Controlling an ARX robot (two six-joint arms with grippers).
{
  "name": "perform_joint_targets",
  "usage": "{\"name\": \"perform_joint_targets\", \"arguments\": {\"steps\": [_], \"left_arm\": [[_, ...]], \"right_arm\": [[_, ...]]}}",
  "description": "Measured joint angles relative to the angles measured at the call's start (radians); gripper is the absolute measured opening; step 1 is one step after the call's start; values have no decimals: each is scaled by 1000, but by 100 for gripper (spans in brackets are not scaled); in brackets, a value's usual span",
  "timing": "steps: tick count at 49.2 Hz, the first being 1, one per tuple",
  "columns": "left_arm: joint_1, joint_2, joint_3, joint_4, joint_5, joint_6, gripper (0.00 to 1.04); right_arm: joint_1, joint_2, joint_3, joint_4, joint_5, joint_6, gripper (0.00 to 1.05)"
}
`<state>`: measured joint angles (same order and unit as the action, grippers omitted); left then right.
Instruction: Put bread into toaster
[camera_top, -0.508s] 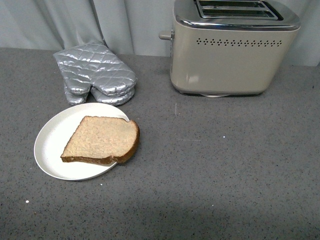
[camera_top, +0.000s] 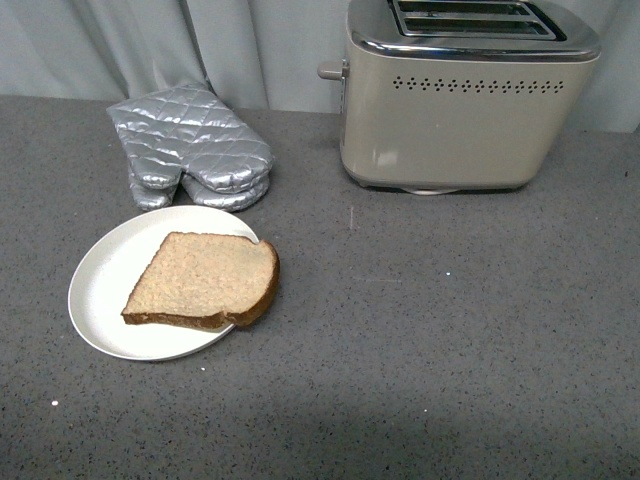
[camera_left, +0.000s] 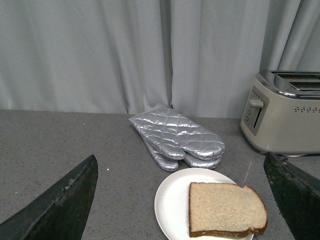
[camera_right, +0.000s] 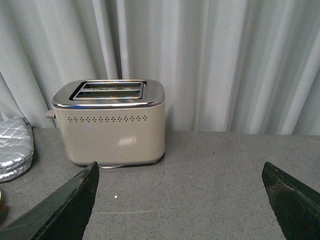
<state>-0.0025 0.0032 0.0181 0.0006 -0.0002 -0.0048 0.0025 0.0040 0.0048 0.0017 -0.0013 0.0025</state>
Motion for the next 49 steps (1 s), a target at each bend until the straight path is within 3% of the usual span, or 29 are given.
{"name": "perform_joint_targets", "arguments": {"steps": [16, 21, 24, 39, 49], "left_arm": [[0, 0, 0, 0, 0, 0, 98], [-60, 109, 56, -158, -152, -121, 98], [-73, 201, 70, -177, -149, -203, 98], [9, 853, 190, 206, -24, -262, 98], [42, 1261, 314, 302, 45, -228, 98]], "right_arm": [[0, 0, 0, 0, 0, 0, 95], [0, 0, 0, 0, 0, 0, 95], [0, 0, 0, 0, 1, 0, 95], [0, 0, 0, 0, 0, 0, 95], [0, 0, 0, 0, 0, 0, 95]]}}
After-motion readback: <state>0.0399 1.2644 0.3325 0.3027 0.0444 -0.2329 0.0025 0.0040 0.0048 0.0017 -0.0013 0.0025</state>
